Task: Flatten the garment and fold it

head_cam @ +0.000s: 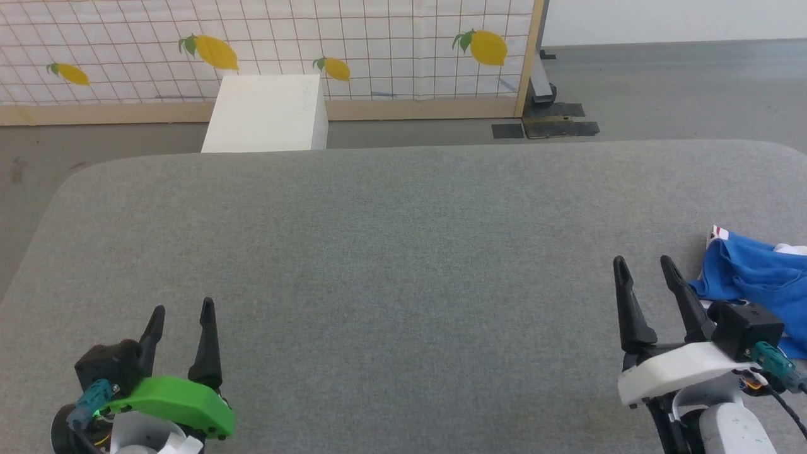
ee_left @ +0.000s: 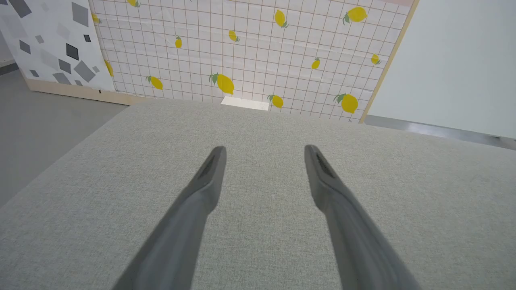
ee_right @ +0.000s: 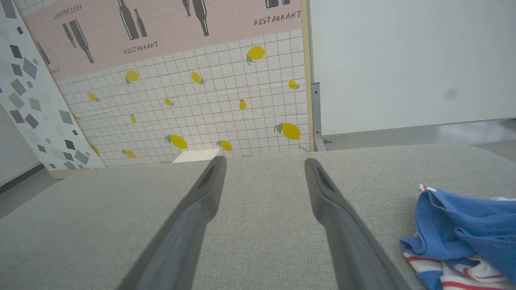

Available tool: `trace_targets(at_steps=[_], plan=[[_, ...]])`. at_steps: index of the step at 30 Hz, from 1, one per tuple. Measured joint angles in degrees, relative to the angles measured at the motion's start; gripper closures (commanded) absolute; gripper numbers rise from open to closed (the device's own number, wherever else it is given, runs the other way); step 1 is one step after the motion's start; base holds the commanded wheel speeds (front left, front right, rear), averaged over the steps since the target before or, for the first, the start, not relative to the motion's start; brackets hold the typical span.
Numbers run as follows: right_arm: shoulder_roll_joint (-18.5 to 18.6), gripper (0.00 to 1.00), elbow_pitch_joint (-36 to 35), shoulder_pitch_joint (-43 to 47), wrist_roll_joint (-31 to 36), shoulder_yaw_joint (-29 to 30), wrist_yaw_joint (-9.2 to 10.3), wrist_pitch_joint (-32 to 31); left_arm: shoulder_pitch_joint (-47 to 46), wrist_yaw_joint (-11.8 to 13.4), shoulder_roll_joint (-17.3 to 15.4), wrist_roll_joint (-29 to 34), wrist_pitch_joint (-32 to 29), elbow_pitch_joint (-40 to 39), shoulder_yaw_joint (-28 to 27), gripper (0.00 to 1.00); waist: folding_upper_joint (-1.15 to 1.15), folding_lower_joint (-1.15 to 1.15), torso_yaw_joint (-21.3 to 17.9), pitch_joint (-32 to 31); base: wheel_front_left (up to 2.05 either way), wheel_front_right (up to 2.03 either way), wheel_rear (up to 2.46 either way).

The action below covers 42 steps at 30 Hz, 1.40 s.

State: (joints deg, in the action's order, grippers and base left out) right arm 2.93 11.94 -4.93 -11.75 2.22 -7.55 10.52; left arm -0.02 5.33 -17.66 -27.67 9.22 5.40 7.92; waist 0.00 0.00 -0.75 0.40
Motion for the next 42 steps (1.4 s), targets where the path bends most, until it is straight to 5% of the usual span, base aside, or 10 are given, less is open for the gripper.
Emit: trace_targets(at_steps=[10,11,42], plan=[[0.0,0.0,0.0,0.0,-0.4,0.0,0.0,0.0,0.0,-0.1,-0.1,-0.2,-0.1,0.3,0.2,0.0,0.0,0.0,-0.3,0.3,0.0,0.0,0.0],[0.0,1.0,0.0,0.0,-0.3,0.0,-0.01,0.0,0.0,-0.1,-0.1,-0.1,-0.1,0.3,0.2,1.0,0.0,0.0,-0.3,0.3,0.0,0.0,0.0],[0.0,1.0,-2.3,0.3,1.8,-0.3,-0.01,-2.2,0.0,-0.8,3.0,5.2,-2.1,-0.7,-1.4,1.0,0.0,-0.01,-0.3,0.4,0.0,0.0,0.0]])
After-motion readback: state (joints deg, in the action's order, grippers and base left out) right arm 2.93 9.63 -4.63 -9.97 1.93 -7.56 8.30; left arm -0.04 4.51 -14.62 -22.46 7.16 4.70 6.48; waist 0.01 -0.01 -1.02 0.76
